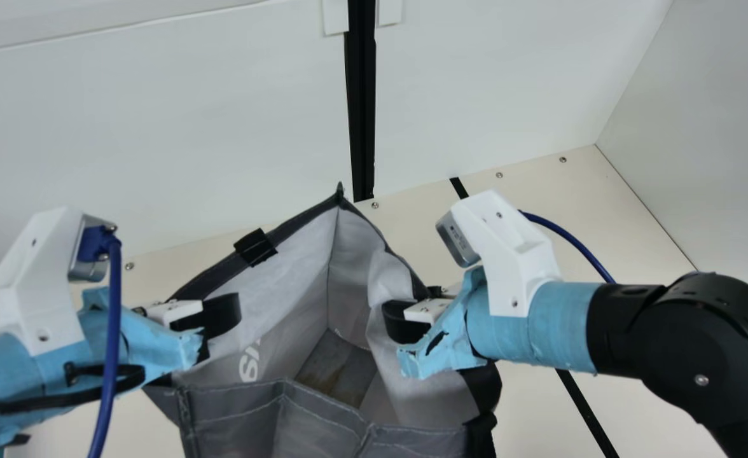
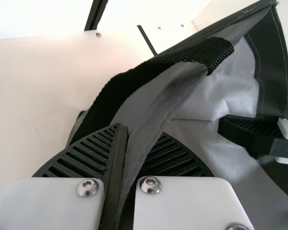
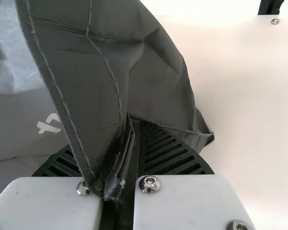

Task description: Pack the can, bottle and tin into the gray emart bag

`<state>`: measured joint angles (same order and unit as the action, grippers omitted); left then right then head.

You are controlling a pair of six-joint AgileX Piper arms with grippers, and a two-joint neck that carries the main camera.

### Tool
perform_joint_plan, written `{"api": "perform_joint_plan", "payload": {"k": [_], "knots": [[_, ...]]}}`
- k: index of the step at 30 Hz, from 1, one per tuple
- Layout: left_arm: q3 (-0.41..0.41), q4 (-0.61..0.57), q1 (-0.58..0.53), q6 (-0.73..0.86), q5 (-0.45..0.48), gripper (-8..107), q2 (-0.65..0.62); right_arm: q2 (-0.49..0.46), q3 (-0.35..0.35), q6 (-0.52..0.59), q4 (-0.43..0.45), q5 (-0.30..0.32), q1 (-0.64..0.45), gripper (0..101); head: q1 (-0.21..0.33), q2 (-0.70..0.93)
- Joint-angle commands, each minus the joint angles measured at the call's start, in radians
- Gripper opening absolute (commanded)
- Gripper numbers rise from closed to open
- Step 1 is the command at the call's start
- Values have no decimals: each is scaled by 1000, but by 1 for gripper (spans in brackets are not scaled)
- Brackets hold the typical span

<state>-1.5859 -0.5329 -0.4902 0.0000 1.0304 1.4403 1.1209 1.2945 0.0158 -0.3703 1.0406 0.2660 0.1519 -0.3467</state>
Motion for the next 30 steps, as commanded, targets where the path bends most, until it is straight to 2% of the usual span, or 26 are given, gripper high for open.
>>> {"api": "perform_joint_plan", "payload": {"k": [1,18,30], "knots": [[4,-5,1,6,-8,10,-1,2,1,-7,17,-11,10,0,23,-2],[24,-26,8,31,-31,10,-6,5,0,-16,25,-15,21,0,23,-2],[24,-26,8,31,-31,50,-6,5,0,-16,25,-14,21,0,23,-2]]}}
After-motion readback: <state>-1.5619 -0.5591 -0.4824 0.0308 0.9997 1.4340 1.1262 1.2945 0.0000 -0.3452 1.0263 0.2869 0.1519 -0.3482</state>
